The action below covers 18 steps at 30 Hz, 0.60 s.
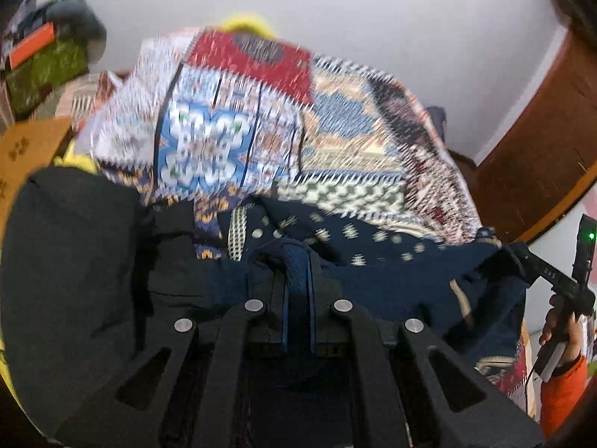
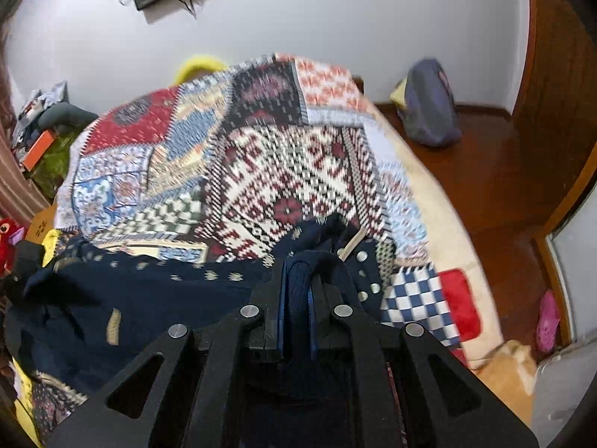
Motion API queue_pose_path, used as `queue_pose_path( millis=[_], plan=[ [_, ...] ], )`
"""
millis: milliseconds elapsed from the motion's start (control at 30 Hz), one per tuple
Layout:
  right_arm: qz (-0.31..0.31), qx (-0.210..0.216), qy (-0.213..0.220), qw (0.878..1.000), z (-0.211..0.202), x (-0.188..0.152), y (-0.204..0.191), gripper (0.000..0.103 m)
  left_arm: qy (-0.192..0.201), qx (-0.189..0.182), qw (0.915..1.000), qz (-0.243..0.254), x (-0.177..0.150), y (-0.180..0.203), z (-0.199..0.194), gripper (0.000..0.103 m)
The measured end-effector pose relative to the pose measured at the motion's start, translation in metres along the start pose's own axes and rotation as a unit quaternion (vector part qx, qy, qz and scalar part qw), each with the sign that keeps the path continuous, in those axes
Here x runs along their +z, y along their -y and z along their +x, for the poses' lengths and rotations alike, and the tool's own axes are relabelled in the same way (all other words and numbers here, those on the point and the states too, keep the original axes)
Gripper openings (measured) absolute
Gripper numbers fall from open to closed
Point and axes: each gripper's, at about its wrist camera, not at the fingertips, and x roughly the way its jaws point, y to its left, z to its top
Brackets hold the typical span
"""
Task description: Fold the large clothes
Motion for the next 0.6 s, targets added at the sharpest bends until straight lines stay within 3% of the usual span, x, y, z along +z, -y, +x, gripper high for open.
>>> queue_pose_path(
  millis=[100, 200, 267, 333, 433, 500, 600],
  plan=[
    [0.009, 0.003, -0.023, 1.0, 0.017, -0.003, 0.004, 0.01, -0.025, 0.002, 0.9997, -0.006, -0.002, -0.008, 0.021, 0.009],
    [-0.005, -0.011, -0.042, 0.999, 0.023, -0.006, 0.004, 0.025, -0.041, -0.005, 0.9991, -0.006, -0.003, -0.01, 0.03, 0.009],
    [-0.015, -0.026, -0.05, 0.998, 0.024, -0.006, 0.005, 0.044, -0.047, -0.003, 0.9989, 0.005, -0.001, -0.008, 0.03, 0.011],
    [-0.022, -0.043, -0.057, 0.997, 0.018, -0.004, 0.008, 0.05, -0.054, -0.002, 0.9984, 0.018, 0.001, -0.003, 0.024, 0.013],
    [-0.025, -0.048, -0.047, 0.997, -0.003, -0.001, 0.012, 0.05, -0.039, -0.012, 0.9987, 0.031, 0.005, 0.003, -0.001, 0.027],
    [-0.027, -0.049, -0.03, 0.998, -0.021, 0.001, 0.013, 0.05, -0.01, -0.002, 0.9994, 0.034, 0.009, 0.006, -0.021, 0.049],
    [-0.032, -0.04, -0.003, 0.999, -0.049, 0.001, 0.011, 0.05, 0.027, 0.006, 0.9986, 0.044, 0.013, 0.009, -0.049, 0.052]
  ],
)
